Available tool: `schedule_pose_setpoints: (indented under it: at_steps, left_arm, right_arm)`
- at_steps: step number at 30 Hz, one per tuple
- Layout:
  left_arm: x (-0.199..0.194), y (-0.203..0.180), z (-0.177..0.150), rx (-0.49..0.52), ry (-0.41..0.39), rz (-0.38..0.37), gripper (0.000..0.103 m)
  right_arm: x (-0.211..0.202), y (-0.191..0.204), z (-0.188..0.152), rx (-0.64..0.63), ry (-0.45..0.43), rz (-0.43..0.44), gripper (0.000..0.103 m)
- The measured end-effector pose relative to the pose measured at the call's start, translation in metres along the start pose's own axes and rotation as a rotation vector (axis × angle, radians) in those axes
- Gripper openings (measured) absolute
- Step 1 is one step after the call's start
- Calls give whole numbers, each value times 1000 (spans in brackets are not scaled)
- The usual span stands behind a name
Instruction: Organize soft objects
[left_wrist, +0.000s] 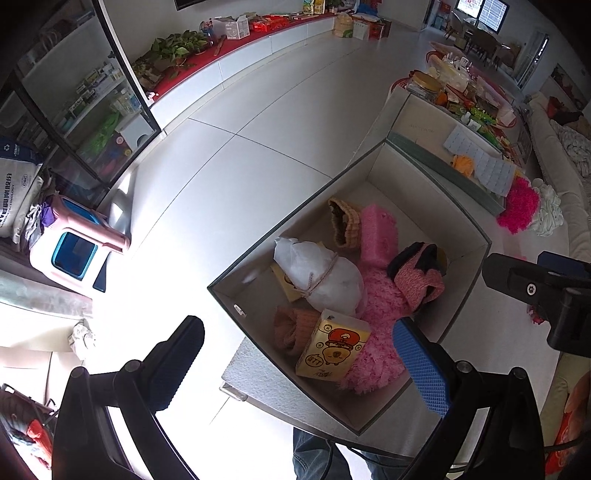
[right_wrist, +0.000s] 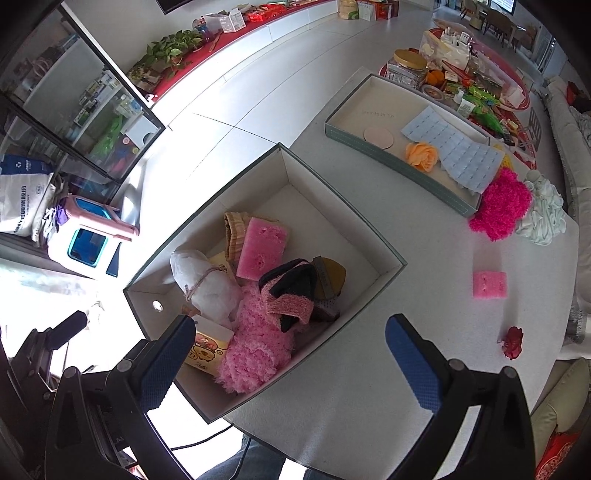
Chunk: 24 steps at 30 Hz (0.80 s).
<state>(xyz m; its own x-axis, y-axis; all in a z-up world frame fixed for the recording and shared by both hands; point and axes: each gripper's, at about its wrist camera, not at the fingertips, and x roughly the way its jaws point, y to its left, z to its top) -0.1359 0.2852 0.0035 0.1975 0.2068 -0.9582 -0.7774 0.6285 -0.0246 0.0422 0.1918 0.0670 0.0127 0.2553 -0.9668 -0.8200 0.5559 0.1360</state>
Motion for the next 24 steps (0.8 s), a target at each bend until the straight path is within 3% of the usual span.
schedule_pose_setpoints:
  at_steps: [24]
  left_arm:
    - [2,8,-10,12,13,24,103]
  right_arm:
    - [2,15,-8,-6,15,-6,103]
